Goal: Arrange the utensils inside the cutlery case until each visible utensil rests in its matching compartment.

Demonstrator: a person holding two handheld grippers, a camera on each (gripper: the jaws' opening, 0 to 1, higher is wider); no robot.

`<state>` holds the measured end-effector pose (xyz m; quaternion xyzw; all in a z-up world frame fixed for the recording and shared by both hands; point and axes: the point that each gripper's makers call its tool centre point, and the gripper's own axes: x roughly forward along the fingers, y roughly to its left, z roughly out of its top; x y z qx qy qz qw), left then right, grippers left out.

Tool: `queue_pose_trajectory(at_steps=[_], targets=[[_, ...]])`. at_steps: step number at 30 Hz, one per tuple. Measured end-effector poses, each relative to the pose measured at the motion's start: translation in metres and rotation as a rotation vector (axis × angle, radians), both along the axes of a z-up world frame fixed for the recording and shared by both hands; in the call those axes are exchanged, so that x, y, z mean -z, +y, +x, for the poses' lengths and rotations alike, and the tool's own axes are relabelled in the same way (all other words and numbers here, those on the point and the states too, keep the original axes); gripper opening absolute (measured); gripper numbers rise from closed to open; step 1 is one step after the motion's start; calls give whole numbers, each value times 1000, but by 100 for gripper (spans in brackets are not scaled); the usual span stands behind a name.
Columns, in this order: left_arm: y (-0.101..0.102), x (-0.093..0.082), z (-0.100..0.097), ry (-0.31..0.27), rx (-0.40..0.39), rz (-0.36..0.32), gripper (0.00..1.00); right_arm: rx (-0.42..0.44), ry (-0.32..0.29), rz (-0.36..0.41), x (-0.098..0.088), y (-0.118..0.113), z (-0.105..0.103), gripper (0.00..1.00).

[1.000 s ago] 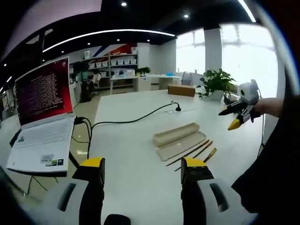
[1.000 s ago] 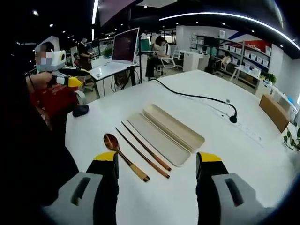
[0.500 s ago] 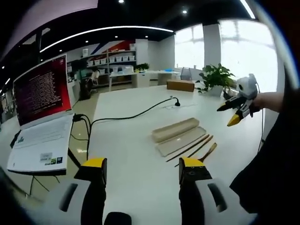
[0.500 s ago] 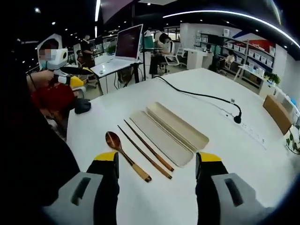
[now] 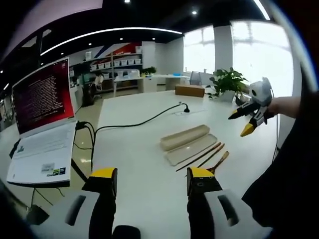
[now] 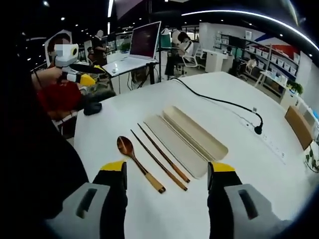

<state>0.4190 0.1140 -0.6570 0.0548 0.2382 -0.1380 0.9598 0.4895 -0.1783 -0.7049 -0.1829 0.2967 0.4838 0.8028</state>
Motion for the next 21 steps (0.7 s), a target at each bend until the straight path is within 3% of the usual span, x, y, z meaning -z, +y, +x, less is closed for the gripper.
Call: queue_pose_trajectory(at_steps=[15, 21], targets=[[-3, 2, 4, -3, 13, -2, 57, -142, 3, -77, 5, 27, -2, 60], [-9, 13, -1, 28, 36, -3, 57, -177, 24, -110, 14, 29, -9, 59]])
